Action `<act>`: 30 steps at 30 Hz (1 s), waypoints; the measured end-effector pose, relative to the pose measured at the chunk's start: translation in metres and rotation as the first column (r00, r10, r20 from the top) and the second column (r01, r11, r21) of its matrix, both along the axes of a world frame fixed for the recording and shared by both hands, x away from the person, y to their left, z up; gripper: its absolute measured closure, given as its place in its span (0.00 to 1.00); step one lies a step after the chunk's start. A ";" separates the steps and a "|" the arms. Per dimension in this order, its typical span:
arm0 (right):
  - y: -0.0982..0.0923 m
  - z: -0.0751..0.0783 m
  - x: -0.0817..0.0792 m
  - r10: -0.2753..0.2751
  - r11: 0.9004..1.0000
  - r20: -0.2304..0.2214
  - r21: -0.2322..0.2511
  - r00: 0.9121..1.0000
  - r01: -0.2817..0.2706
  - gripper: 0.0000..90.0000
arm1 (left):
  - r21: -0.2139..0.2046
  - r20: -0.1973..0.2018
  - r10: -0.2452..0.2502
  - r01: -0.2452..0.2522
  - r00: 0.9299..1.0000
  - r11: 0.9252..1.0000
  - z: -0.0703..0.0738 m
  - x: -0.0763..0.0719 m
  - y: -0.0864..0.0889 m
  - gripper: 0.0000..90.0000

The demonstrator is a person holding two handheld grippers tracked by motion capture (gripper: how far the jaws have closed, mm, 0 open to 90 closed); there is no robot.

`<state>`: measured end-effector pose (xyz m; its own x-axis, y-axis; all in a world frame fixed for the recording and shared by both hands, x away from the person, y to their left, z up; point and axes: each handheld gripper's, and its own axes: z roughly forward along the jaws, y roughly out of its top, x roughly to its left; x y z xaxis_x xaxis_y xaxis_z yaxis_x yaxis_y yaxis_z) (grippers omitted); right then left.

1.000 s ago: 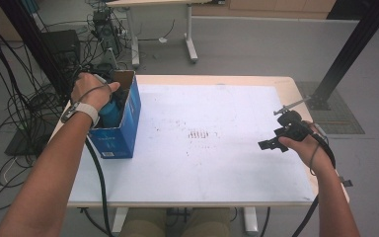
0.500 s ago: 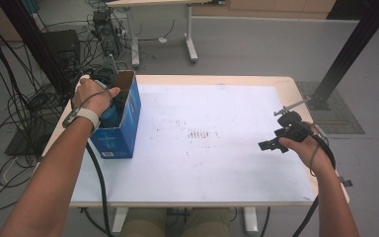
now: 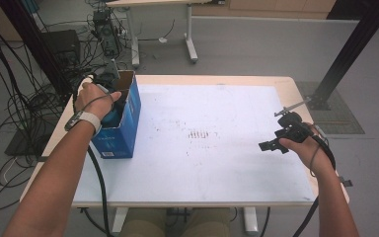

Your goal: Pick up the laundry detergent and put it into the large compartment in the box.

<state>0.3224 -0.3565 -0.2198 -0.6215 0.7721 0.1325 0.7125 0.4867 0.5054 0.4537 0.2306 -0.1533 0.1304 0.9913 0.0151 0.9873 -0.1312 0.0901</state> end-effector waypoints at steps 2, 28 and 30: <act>0.000 0.000 0.000 -0.001 1.000 -0.001 -0.001 1.000 0.001 0.12 | -0.001 -0.003 0.002 -0.002 1.000 1.000 0.000 0.000 0.001 0.42; 0.001 0.003 -0.003 -0.002 1.000 -0.003 -0.012 1.000 0.002 0.12 | -0.009 0.010 -0.002 0.002 1.000 1.000 -0.001 -0.003 0.004 0.42; 0.001 0.003 -0.003 -0.002 1.000 -0.003 -0.012 1.000 0.002 0.12 | -0.010 0.009 -0.003 0.003 1.000 1.000 -0.001 -0.003 0.004 0.42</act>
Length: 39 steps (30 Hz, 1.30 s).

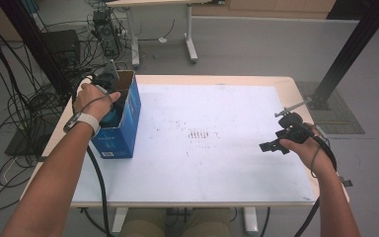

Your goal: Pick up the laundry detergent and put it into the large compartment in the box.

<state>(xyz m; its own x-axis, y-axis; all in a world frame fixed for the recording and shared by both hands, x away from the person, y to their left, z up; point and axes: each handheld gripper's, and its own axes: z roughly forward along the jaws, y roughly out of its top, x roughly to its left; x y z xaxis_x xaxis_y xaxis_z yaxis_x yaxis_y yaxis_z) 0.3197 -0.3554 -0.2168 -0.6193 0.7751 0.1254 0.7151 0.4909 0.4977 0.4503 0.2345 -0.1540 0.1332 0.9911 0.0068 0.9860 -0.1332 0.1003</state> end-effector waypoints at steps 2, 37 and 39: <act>0.000 0.000 0.000 0.000 1.000 0.001 0.000 1.000 0.000 0.12 | 0.003 0.000 -0.001 0.001 1.000 1.000 0.000 0.000 -0.001 0.42; 0.004 0.003 0.003 0.006 1.000 -0.004 -0.006 1.000 -0.006 0.12 | -0.001 -0.001 -0.002 0.002 1.000 1.000 -0.002 -0.001 0.003 0.42; 0.004 0.003 0.003 0.008 1.000 -0.002 -0.005 1.000 -0.008 0.12 | -0.001 -0.001 -0.003 0.003 1.000 1.000 -0.002 -0.001 0.003 0.42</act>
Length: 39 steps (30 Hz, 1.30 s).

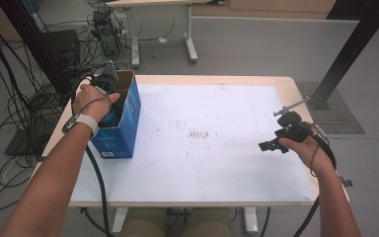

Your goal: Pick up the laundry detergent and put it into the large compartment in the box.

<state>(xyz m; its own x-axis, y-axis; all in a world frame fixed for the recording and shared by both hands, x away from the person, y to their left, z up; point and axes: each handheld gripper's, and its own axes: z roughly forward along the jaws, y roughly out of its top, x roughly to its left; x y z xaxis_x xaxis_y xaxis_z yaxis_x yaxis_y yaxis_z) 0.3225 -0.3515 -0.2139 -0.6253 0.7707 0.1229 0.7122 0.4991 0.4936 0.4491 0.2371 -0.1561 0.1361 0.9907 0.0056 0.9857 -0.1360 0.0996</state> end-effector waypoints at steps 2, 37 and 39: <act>0.000 0.000 0.000 0.000 1.000 0.000 0.000 1.000 0.000 0.12 | 0.002 -0.001 0.000 0.000 1.000 1.000 0.000 0.000 0.000 0.42; 0.000 0.002 -0.002 -0.002 1.000 0.003 -0.004 1.000 0.002 0.12 | -0.013 0.000 -0.002 0.002 1.000 1.000 -0.001 -0.002 0.003 0.42; 0.000 0.002 -0.002 -0.002 1.000 0.004 -0.005 1.000 0.002 0.12 | -0.012 -0.001 -0.004 0.004 1.000 1.000 -0.001 -0.002 0.003 0.42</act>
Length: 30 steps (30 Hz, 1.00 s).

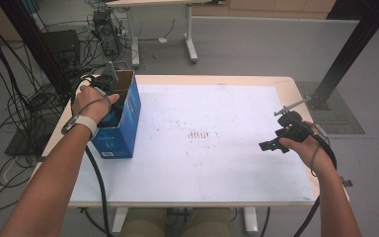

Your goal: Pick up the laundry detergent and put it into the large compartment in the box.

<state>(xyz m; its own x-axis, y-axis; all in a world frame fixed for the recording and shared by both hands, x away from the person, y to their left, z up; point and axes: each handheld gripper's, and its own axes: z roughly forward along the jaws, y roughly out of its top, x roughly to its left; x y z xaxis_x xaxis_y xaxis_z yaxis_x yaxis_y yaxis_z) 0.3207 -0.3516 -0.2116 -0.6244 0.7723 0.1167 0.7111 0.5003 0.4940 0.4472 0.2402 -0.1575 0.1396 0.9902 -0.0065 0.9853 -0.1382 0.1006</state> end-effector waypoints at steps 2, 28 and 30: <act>0.000 0.000 0.000 0.000 1.000 0.000 0.001 1.000 0.000 0.12 | 0.001 0.000 0.000 0.000 1.000 1.000 0.000 0.000 0.000 0.42; 0.002 -0.001 0.001 0.003 1.000 -0.003 0.000 1.000 -0.003 0.12 | -0.016 -0.003 -0.023 0.023 1.000 1.000 0.002 0.001 0.001 0.31; 0.002 0.000 0.001 0.003 1.000 -0.003 0.000 1.000 -0.003 0.12 | -0.027 -0.006 -0.029 0.029 1.000 0.999 0.003 0.001 0.004 0.31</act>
<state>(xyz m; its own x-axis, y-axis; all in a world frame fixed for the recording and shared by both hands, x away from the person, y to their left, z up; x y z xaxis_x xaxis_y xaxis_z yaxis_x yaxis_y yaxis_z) 0.3219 -0.3492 -0.2120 -0.6264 0.7705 0.1183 0.7110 0.5025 0.4919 0.4485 0.2438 -0.1545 0.1681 0.9852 -0.0337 0.9815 -0.1641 0.0988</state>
